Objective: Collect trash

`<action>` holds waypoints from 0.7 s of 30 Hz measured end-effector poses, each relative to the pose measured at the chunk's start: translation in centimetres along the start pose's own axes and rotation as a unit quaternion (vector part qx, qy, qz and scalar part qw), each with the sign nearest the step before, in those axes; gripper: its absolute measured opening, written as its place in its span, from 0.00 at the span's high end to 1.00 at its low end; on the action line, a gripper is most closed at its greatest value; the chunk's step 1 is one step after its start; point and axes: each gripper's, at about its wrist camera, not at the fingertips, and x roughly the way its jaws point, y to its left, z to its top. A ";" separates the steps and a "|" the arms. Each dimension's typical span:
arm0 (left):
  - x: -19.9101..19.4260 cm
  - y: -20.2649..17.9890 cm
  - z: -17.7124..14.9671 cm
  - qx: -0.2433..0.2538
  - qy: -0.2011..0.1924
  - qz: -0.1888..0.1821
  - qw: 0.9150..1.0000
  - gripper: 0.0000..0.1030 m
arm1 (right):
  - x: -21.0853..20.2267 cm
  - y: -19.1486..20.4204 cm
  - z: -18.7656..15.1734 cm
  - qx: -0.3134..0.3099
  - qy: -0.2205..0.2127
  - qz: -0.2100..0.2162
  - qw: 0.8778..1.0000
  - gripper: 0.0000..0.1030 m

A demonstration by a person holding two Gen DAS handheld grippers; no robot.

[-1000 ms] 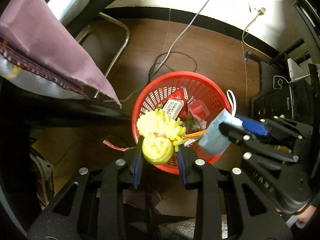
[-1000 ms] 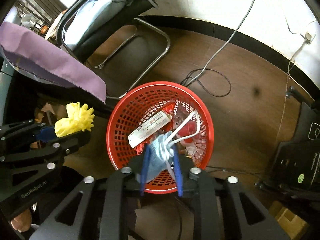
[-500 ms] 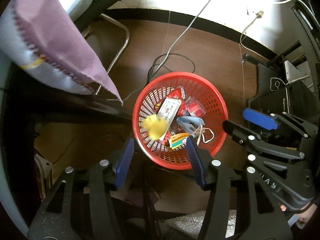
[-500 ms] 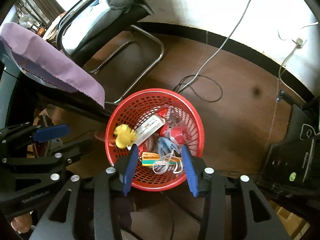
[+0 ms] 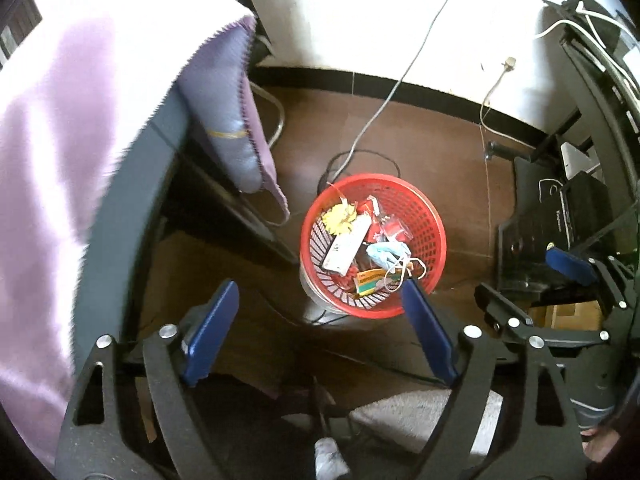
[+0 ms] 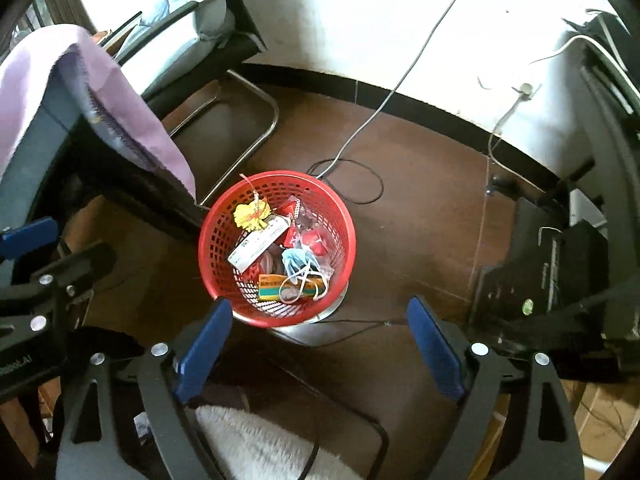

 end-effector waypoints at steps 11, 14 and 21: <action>-4.9 1.1 -2.9 -0.005 -0.043 -0.004 0.999 0.17 | -3.9 0.2 -3.0 0.039 0.000 -0.031 0.999 0.13; -5.7 1.4 -3.5 -0.005 -0.050 -0.004 0.999 0.16 | -5.0 0.2 -3.4 0.048 -0.011 -0.034 0.998 0.13; -7.0 1.8 -4.5 -0.007 -0.065 -0.004 0.998 0.16 | -6.1 2.3 -3.7 0.025 -0.025 -0.026 0.999 0.13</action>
